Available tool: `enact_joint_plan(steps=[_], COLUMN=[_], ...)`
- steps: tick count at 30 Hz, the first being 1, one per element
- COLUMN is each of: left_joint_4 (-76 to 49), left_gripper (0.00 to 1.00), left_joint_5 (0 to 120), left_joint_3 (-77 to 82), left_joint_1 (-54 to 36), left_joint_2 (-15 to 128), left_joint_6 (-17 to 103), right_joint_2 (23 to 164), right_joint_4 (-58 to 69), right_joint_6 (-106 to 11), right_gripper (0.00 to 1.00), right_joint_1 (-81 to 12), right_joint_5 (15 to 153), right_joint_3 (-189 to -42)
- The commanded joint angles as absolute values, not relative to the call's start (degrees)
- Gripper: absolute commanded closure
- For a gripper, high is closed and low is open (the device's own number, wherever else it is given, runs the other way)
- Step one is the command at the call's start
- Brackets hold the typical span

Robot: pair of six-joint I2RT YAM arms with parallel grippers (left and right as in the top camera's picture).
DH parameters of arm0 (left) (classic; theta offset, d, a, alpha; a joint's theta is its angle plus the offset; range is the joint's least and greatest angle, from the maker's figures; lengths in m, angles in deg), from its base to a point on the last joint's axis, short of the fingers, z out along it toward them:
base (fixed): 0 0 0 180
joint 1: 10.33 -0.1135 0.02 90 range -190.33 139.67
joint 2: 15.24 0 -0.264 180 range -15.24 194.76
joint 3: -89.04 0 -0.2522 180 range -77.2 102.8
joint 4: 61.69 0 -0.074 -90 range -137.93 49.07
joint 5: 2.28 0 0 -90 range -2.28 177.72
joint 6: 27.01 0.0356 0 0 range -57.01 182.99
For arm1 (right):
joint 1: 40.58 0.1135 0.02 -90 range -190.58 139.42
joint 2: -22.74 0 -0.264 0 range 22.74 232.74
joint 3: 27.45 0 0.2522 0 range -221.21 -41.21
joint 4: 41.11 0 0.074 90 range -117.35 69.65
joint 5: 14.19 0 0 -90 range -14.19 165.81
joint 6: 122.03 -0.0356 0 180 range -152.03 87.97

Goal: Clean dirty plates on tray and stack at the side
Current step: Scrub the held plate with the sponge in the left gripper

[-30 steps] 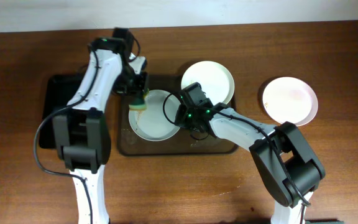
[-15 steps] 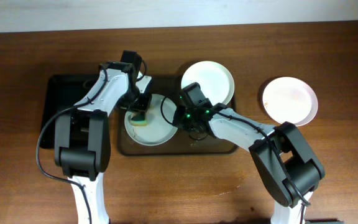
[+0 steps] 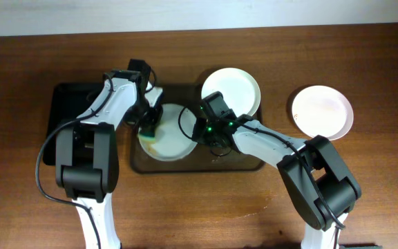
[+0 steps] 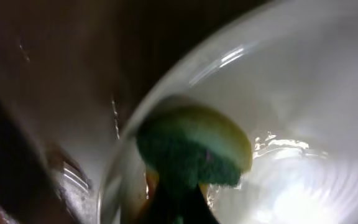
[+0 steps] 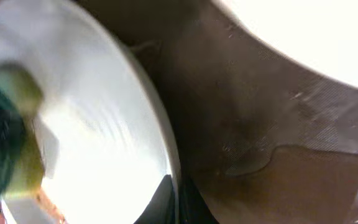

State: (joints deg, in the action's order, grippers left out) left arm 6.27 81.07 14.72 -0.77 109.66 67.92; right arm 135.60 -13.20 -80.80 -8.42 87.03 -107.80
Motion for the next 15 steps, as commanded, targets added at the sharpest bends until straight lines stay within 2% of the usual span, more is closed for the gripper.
enact_joint_plan(steps=[1,3,7,12,15], left_joint_4=[-3.8,-12.1,-19.4,-11.1,-4.6], left_gripper=[1.00,0.99,1.00,0.99,0.99], left_joint_5=[85.6,92.7,102.9,113.1,114.5], left_joint_3=[7.4,2.2,-3.8,-3.1,-2.3], left_joint_1=[-0.5,0.9,3.5,6.1,6.3], left_joint_2=[115.2,115.2,115.2,114.2,113.6], left_joint_6=[58.1,54.5,48.0,35.5,30.6], right_joint_2=[136.6,136.6,136.6,136.6,136.6], right_joint_4=[-12.8,-12.8,-12.9,-12.8,-12.9], right_joint_6=[-81.9,-81.9,-81.9,-81.9,-81.9], right_gripper=[0.96,0.96,0.96,0.96,0.96], right_joint_1=[-9.2,-9.2,-9.2,-9.2,-9.2], right_joint_5=[84.8,84.8,84.3,84.2,84.2], right_joint_3=[-108.3,-108.3,-108.3,-108.3,-108.3])
